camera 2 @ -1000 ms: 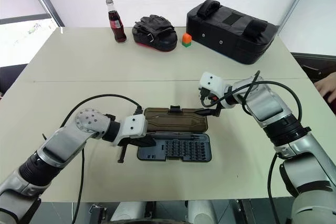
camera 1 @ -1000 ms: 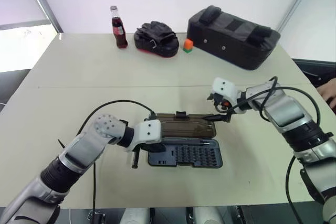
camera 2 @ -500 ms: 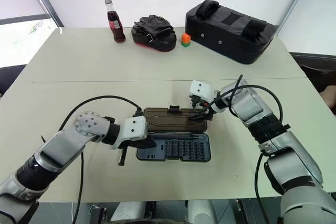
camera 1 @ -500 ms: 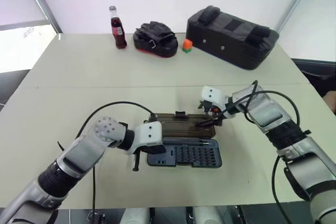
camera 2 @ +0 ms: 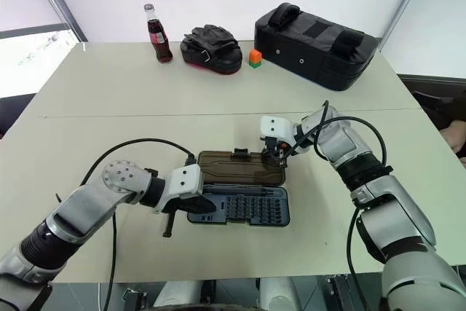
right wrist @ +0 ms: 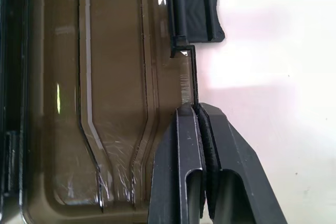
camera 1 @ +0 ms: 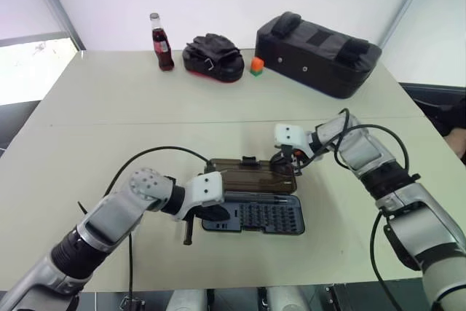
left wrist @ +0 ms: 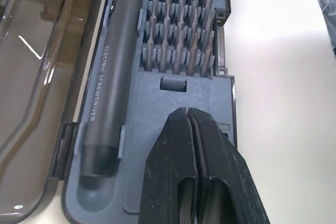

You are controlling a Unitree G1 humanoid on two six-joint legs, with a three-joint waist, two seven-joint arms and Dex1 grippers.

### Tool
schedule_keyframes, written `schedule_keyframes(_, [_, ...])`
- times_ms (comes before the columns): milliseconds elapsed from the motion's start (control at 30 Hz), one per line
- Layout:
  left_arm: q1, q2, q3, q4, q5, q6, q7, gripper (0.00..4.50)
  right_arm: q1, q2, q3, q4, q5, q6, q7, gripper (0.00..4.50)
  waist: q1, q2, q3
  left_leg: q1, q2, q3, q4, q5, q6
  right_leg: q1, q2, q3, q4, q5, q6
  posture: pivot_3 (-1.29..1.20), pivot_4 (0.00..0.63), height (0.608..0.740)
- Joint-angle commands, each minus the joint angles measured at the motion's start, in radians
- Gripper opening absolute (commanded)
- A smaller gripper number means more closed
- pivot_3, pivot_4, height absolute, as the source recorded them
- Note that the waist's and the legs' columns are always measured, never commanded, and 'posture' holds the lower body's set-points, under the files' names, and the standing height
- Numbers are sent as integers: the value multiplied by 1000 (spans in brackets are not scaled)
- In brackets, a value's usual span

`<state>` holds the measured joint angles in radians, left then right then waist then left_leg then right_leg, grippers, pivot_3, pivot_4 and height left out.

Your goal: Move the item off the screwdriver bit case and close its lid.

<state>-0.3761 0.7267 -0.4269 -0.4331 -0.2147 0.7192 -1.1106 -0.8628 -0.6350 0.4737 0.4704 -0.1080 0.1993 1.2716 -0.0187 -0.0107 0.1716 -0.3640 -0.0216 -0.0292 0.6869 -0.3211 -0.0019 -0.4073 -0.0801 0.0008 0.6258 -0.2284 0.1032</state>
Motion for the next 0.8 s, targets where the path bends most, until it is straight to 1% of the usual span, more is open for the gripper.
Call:
schedule_keyframes(33, [30,5,-23,17,-8,38,10,0,-6,-1,23,27,-96,-129,-78,24,-2,0,0,2,0,0,-1,0,0,1,0,0,0,0,0,0,150,740])
schedule_keyframes(100, [35,5,-21,18,-13,40,15,0,-10,-14,12,5,-125,-181,-108,24,-4,0,0,7,0,1,-3,0,0,5,0,1,-1,-2,-3,0,150,740])
schedule_keyframes(333, [37,7,-25,35,-17,32,23,0,5,-48,-36,-88,-159,-195,-156,24,0,0,0,7,0,1,-3,2,-3,5,0,2,0,-2,-3,0,150,740])
schedule_keyframes(600, [35,8,-31,62,-12,11,27,0,93,-104,-107,-338,-135,-43,-163,24,6,0,1,6,0,1,-3,2,-3,4,-1,2,0,-2,-3,0,150,740])
schedule_keyframes(800, [36,8,-28,77,-6,-8,32,0,156,-122,-157,-493,-131,73,-190,24,6,0,1,5,0,1,-3,2,-3,4,-1,2,-1,-2,-3,0,150,740])
